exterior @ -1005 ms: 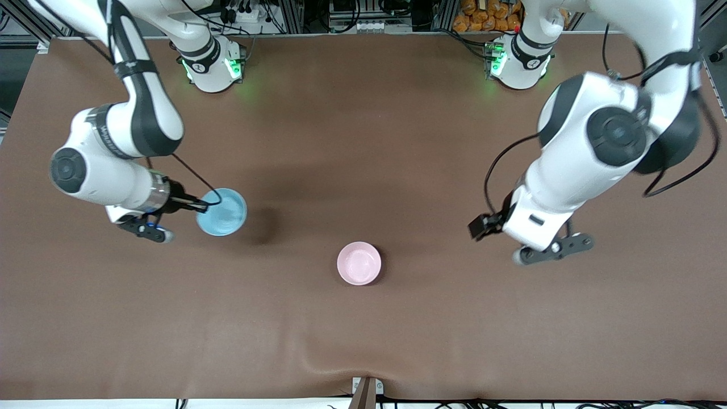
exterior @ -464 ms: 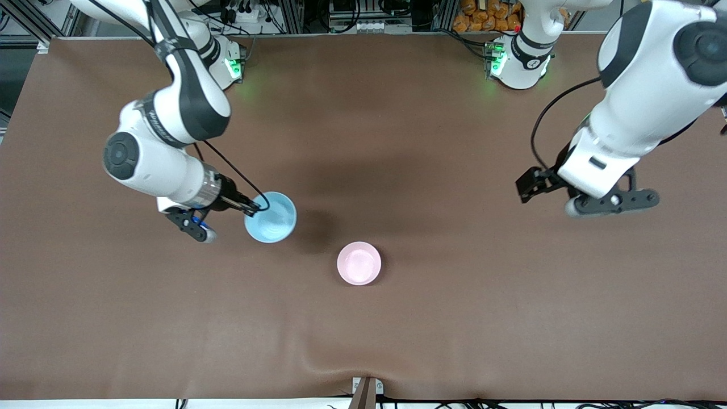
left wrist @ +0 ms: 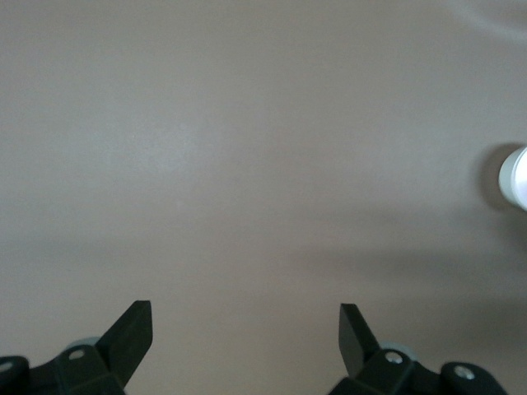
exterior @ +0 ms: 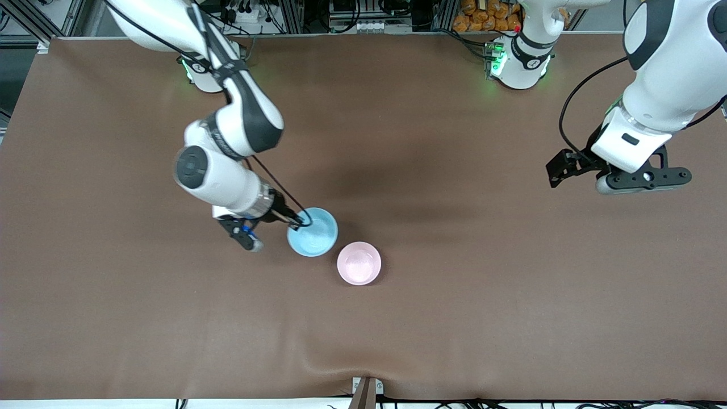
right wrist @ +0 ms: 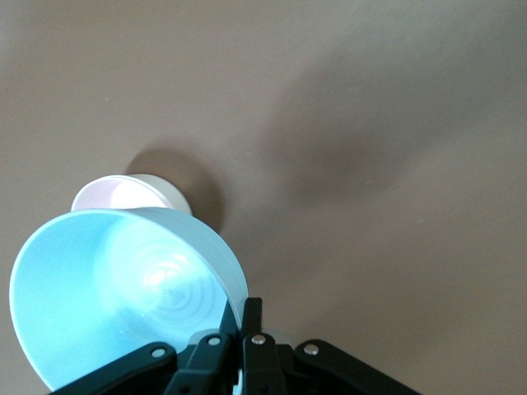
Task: Stack pink and blue bowls on white bowl
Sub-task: 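Lower the blue bowl into the pink bowl and open the right gripper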
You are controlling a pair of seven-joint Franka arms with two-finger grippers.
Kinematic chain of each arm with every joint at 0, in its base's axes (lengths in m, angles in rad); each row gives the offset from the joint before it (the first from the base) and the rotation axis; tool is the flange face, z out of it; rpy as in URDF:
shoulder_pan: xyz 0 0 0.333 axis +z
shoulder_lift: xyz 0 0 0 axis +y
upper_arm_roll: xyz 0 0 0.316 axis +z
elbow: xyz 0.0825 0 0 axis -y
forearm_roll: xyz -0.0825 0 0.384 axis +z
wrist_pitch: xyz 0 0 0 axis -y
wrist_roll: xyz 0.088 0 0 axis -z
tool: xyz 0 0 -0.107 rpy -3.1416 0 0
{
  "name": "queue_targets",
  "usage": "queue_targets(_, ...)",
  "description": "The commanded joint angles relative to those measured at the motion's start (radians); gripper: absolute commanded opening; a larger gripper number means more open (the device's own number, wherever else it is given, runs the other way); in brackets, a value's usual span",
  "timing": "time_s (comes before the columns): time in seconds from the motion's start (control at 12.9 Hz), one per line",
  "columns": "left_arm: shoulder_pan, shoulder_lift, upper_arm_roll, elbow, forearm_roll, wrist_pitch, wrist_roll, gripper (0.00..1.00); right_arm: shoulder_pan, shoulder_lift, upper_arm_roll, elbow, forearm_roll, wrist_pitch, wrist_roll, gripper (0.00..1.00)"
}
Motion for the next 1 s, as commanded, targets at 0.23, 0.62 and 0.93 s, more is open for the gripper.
queue_targets(0.23,0.086,-0.058,-0.010,-0.007,-0.011,-0.084,0.111,1.00,0.092,0.206,-0.016,0.223,-0.012,0.060,0.191,0.00)
queue_targets(0.62,0.081,-0.062,-0.025,0.057,-0.011,-0.142,0.085,1.00,0.116,0.249,-0.018,0.223,-0.014,0.133,0.194,0.00)
queue_targets(0.93,0.080,-0.064,-0.033,0.062,-0.013,-0.142,0.084,1.00,0.110,0.278,-0.018,0.226,-0.035,0.195,0.186,0.00)
